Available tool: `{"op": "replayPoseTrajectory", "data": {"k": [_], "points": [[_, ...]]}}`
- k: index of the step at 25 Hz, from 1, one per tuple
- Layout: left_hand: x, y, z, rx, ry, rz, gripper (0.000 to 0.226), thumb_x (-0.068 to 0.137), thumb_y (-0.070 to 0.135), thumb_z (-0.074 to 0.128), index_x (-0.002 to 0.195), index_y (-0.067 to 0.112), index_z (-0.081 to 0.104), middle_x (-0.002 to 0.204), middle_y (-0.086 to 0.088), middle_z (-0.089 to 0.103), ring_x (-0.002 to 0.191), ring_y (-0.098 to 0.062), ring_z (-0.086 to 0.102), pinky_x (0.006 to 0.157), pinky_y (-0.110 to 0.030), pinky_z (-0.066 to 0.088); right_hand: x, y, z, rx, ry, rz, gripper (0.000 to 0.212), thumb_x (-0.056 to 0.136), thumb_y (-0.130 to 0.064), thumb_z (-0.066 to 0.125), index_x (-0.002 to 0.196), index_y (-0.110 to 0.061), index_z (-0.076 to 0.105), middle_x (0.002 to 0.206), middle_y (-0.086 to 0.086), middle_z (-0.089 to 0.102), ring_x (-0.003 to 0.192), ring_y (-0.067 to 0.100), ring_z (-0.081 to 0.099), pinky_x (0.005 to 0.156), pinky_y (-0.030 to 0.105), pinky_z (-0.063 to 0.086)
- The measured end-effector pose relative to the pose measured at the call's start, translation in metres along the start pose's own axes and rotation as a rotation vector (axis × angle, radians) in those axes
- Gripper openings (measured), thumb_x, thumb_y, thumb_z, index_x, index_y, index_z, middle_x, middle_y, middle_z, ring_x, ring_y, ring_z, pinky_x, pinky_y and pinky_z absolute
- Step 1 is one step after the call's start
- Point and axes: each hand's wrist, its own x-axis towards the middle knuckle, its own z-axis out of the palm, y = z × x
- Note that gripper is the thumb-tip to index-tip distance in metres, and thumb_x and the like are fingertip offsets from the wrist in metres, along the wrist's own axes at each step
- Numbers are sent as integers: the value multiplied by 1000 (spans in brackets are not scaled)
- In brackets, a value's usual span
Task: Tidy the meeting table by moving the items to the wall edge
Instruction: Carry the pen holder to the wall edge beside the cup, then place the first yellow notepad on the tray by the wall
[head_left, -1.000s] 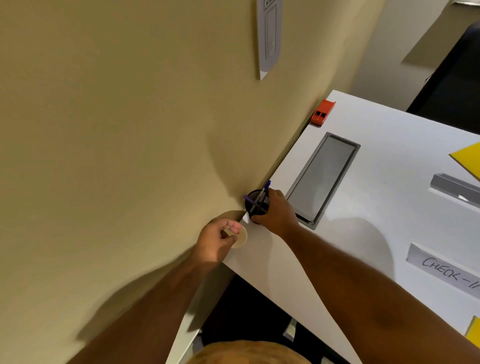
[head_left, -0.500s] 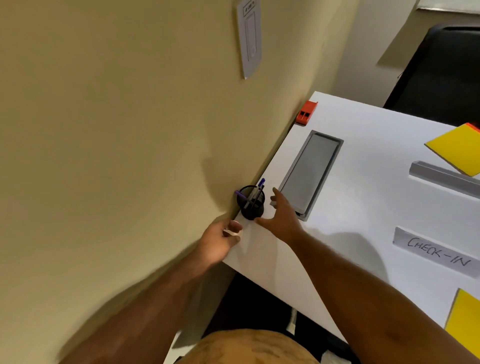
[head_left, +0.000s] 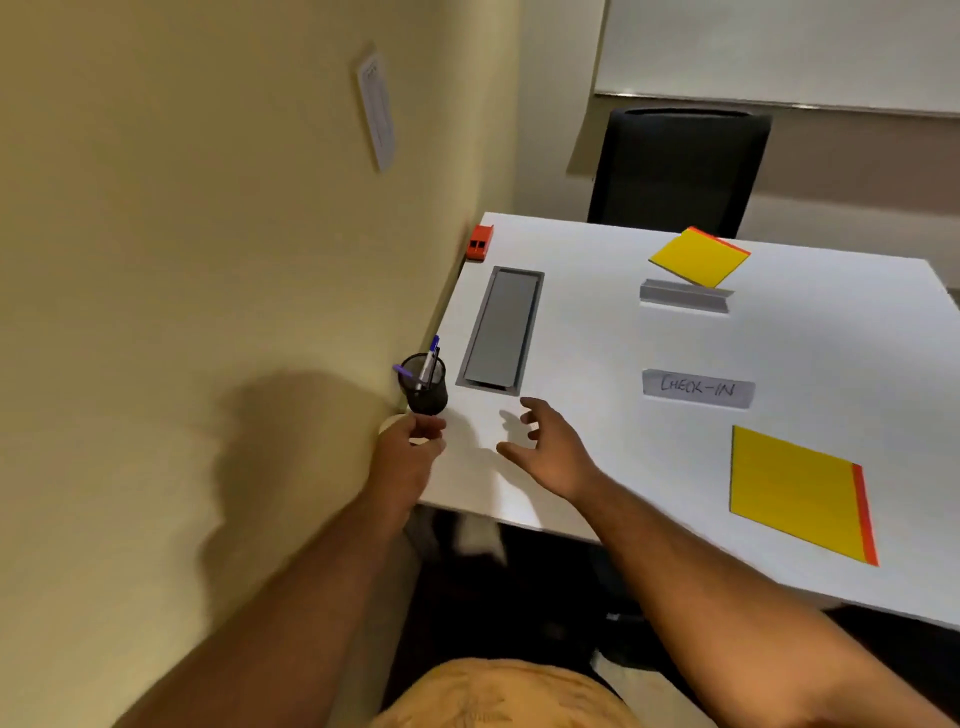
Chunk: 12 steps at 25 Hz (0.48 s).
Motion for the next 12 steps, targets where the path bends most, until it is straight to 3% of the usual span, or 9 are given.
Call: {"op": "replayPoseTrajectory", "data": {"k": [2, 4, 9, 12], "points": [[-26, -8, 11, -53, -23, -58, 34, 93, -5, 58, 102, 24, 72, 102, 5, 70, 75, -16, 58, 67, -26, 50, -32, 3, -12, -17, 1, 20, 86, 83, -47, 82, 155, -25, 41, 137, -3, 59, 115, 18, 63, 102, 38, 53], [-48, -19, 25, -68, -42, -59, 40, 89, -8, 56, 101, 26, 73, 106, 5, 72, 86, -19, 63, 79, -30, 53, -61, 8, -24, -42, 9, 39, 80, 84, -47, 80, 153, -26, 45, 135, -3, 60, 113, 18, 63, 100, 38, 53], [-99, -28, 80, -173, -180, -109, 30, 95, -2, 60, 102, 25, 72, 115, -5, 73, 104, -23, 67, 89, -37, 58, -126, 29, -70, -90, 110, 98, 47, 87, -42, 76, 130, -25, 65, 113, -8, 68, 94, 16, 68, 95, 39, 56], [-124, -23, 123, -205, -231, -147, 26, 96, -2, 61, 108, 18, 72, 114, -7, 71, 106, -24, 66, 96, -40, 56, -158, 46, -106, -99, 182, 119, 44, 87, -43, 77, 126, -26, 65, 109, -10, 68, 91, 15, 68, 91, 36, 57]]}}
